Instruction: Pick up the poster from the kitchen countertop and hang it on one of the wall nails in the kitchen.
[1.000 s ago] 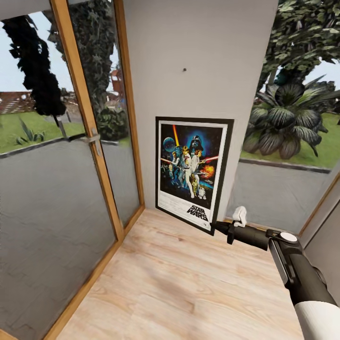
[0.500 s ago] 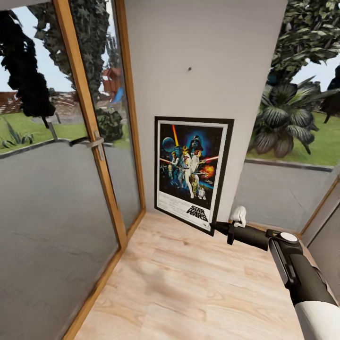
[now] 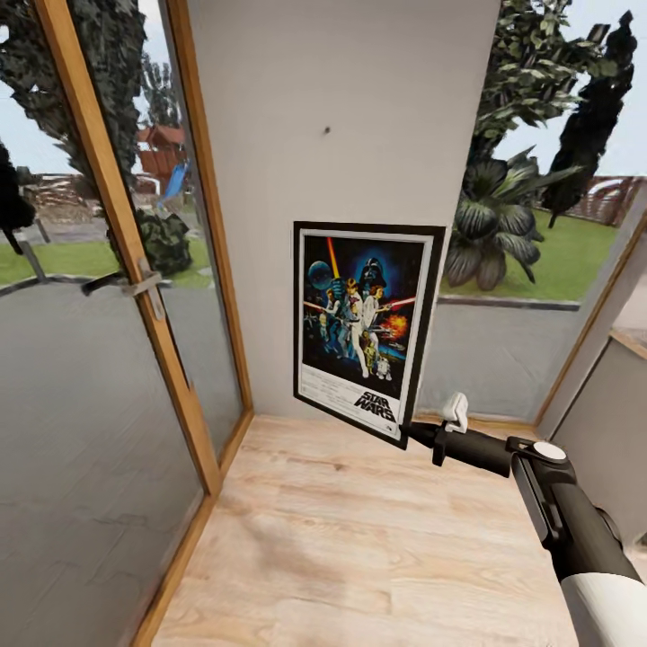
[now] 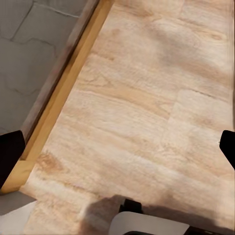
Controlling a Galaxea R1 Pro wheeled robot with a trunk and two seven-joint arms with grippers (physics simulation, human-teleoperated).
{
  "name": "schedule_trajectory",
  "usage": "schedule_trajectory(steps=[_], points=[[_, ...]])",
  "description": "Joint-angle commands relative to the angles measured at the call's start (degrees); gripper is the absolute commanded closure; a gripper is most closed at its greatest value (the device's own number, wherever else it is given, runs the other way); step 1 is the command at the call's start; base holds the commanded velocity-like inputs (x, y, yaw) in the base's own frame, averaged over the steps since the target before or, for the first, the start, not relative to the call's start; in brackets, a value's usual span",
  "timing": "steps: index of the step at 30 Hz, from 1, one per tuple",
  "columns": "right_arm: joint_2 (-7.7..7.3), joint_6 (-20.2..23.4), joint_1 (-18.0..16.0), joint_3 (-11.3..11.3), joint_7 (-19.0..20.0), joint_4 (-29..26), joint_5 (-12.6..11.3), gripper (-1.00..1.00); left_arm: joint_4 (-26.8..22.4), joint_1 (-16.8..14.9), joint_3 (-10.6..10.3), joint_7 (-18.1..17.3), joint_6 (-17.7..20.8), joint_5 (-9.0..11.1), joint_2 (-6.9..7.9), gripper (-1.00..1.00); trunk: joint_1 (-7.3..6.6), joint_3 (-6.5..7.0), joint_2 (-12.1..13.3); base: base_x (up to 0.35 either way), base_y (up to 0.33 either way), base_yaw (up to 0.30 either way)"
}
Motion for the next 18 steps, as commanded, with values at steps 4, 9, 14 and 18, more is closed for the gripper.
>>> schedule_trajectory(steps=[4,9,14,18], points=[[0.01,0.75,-0.07,-0.04,0.32,0.0,-0.22,1.0,-0.06,0.01,0.04,-0.04,-0.14,0.02,-0.01,-1.0,0.04,-0.11,-0.12,0.01,0.019,-0.3],[0.02,0.79,-0.07,-0.02,0.32,0.0,-0.22,1.0,-0.06,0.01,0.04,-0.04,-0.22,0.03,-0.01,-1.0,0.04,-0.11,-0.12,0.002,0.003,-0.3],[0.02,0.79,-0.07,-0.02,0.32,0.0,-0.22,1.0,-0.11,0.01,0.04,-0.04,-0.24,0.0,-0.01,-1.0,0.04,-0.11,-0.12,0.0,0.001,-0.3],[0.01,0.77,-0.07,-0.04,0.32,0.0,-0.22,1.0,-0.12,0.01,0.04,-0.04,-0.24,-0.02,-0.01,-1.0,0.04,-0.09,-0.12,0.0,0.0,-0.298]])
